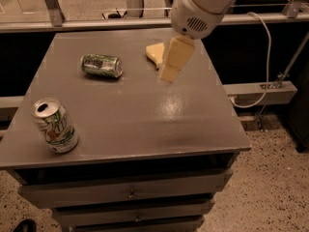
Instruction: Place green can upright
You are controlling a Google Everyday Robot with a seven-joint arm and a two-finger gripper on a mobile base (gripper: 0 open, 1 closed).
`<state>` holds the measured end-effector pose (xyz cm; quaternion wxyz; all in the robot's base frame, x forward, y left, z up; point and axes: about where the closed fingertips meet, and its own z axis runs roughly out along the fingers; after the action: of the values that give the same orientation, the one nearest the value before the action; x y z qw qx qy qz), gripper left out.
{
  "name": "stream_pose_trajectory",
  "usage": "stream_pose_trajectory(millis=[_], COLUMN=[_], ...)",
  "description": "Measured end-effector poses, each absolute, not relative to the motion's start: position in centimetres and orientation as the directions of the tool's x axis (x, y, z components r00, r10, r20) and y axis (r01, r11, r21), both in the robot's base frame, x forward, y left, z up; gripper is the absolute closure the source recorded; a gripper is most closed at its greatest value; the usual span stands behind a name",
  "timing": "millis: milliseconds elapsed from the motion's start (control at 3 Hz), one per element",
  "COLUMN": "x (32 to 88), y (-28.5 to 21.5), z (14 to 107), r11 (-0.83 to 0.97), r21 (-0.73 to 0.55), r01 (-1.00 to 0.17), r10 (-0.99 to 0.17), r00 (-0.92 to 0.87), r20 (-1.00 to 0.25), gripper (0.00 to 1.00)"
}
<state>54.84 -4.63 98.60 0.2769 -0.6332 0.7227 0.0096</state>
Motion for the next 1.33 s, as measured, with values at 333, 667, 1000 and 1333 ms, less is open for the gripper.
stream_pose_trajectory(millis=[333, 667, 1000, 1333], x=[58.5, 63.7, 67.1, 69.1], y=[-1.3, 4.4, 8.9, 12.6], z=[98.6, 97.2, 95.3, 93.3], r11=[0.231, 0.268, 0.3, 0.332], r21=[-0.341, -0.299, -0.252, -0.217], r01=[-0.911, -0.916, -0.92, -0.918], r10=[-0.88, -0.844, -0.825, -0.821], r00=[-0.046, -0.073, -0.117, -0.169], r20=[-0.472, -0.532, -0.553, -0.545], gripper=[0.0, 0.0, 0.0, 0.0])
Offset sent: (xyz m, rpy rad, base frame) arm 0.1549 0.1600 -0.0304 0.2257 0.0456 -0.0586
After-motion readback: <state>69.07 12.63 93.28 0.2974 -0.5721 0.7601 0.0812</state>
